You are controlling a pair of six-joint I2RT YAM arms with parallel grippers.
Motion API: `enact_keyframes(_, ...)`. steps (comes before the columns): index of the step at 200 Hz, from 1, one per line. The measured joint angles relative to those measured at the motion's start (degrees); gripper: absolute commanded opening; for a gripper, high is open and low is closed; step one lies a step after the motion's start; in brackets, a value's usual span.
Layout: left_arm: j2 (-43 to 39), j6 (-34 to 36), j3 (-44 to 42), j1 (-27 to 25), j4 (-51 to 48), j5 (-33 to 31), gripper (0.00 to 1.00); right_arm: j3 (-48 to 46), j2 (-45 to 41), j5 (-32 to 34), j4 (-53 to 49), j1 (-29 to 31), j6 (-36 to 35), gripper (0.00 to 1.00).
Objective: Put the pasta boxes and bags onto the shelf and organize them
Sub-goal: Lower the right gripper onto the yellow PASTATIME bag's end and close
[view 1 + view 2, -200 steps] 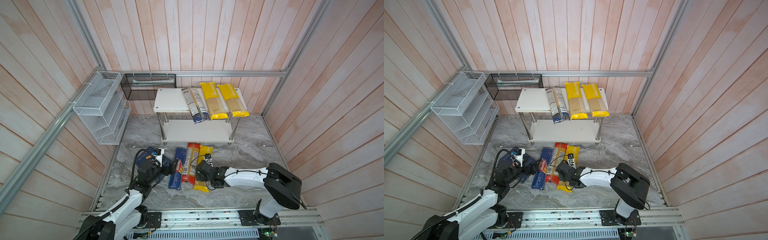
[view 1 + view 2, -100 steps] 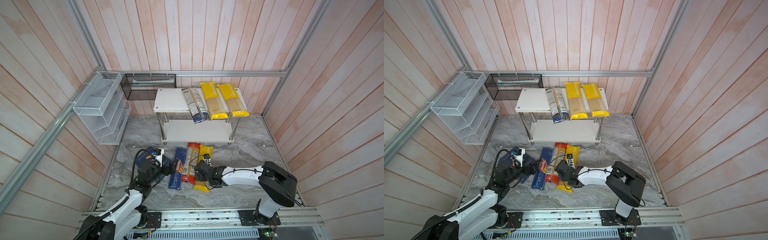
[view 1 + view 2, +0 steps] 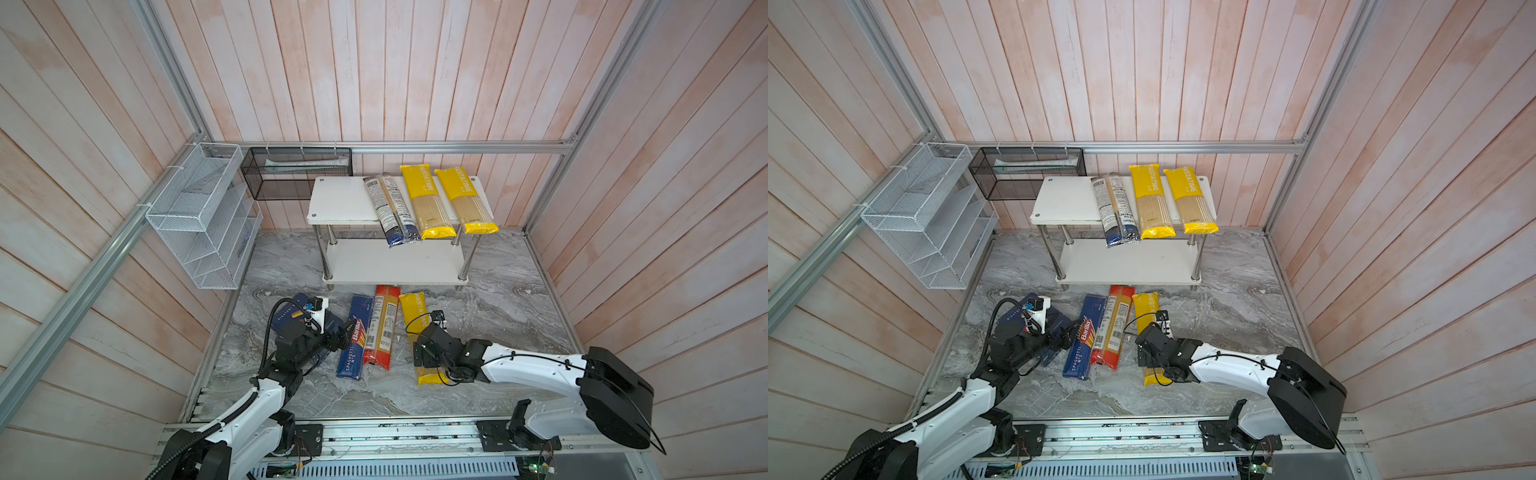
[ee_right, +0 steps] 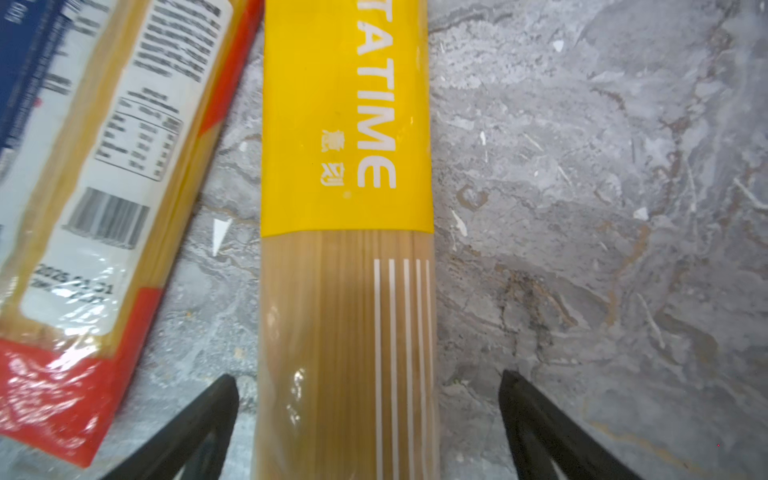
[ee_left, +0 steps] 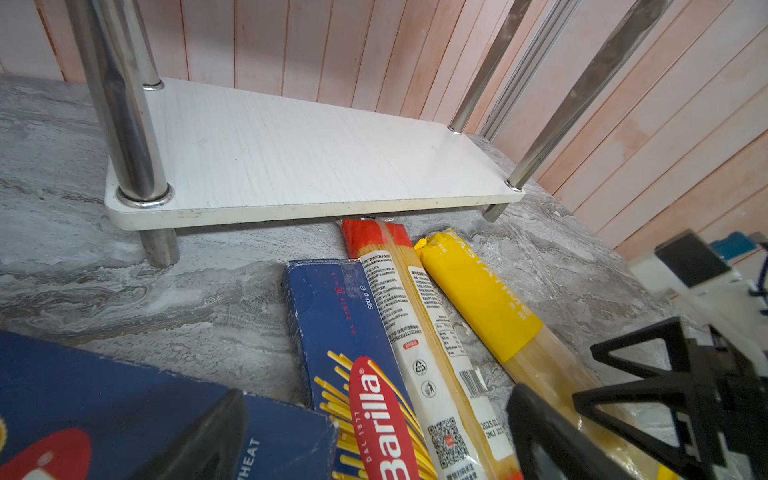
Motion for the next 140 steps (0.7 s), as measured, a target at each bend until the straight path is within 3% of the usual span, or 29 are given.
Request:
enact_keyframes(87,0.00,0.00,0.00,0.00,0.00,0.00,1.00,6.25,9.57,-6.08,2.69,-5.40,-11.02,0.98)
enact_keyframes(140,0.00,0.02,0.00,0.00,0.00,-0.02,1.00,10.25,16.39,-6.38,3.21,-5.62,-12.66,0.98)
